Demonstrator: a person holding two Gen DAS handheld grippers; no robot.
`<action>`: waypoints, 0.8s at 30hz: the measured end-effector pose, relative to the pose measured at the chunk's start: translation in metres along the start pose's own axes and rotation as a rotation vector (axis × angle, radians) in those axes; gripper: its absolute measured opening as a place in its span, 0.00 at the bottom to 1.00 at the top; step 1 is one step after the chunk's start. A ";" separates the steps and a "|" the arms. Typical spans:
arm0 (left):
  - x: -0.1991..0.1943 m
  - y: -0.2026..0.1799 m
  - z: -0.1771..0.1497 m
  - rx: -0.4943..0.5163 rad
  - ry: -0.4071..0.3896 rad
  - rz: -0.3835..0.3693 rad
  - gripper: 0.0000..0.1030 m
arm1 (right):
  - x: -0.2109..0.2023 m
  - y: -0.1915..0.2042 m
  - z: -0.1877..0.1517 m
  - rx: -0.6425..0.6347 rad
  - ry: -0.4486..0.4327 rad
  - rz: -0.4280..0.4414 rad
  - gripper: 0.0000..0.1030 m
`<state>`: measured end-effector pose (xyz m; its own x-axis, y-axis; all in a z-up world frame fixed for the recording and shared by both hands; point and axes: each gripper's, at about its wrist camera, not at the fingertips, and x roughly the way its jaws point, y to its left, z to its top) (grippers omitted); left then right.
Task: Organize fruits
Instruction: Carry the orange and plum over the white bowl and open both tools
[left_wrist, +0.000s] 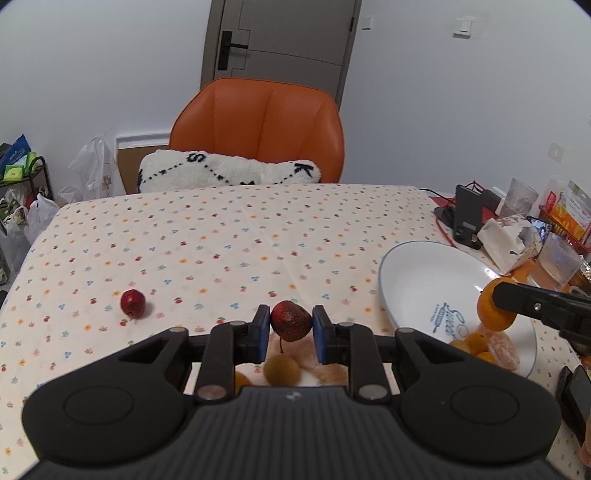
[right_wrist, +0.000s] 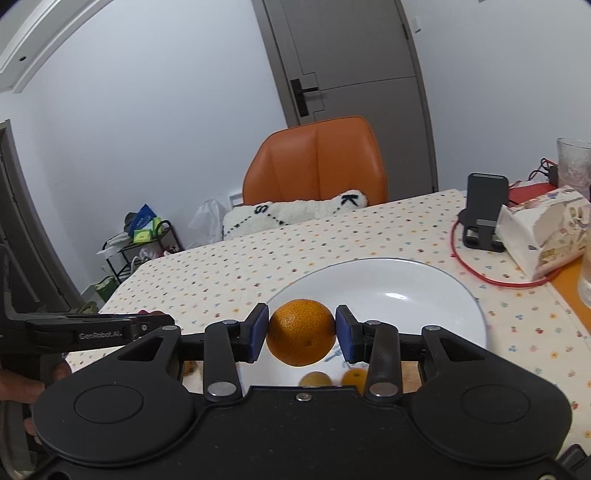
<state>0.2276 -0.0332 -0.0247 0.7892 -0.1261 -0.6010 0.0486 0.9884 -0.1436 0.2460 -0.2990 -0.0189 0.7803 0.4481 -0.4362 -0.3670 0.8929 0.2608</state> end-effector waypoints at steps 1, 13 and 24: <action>0.000 -0.002 0.000 0.004 -0.002 -0.003 0.22 | 0.000 -0.003 0.000 0.004 -0.001 -0.005 0.36; 0.003 -0.033 0.004 0.037 -0.017 -0.050 0.22 | -0.001 -0.037 -0.003 0.050 -0.016 -0.082 0.37; 0.020 -0.066 0.006 0.075 -0.006 -0.092 0.22 | 0.003 -0.064 -0.011 0.086 -0.001 -0.127 0.37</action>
<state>0.2434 -0.1006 -0.0223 0.7830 -0.2160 -0.5833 0.1664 0.9763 -0.1382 0.2667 -0.3545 -0.0463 0.8185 0.3313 -0.4693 -0.2204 0.9356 0.2759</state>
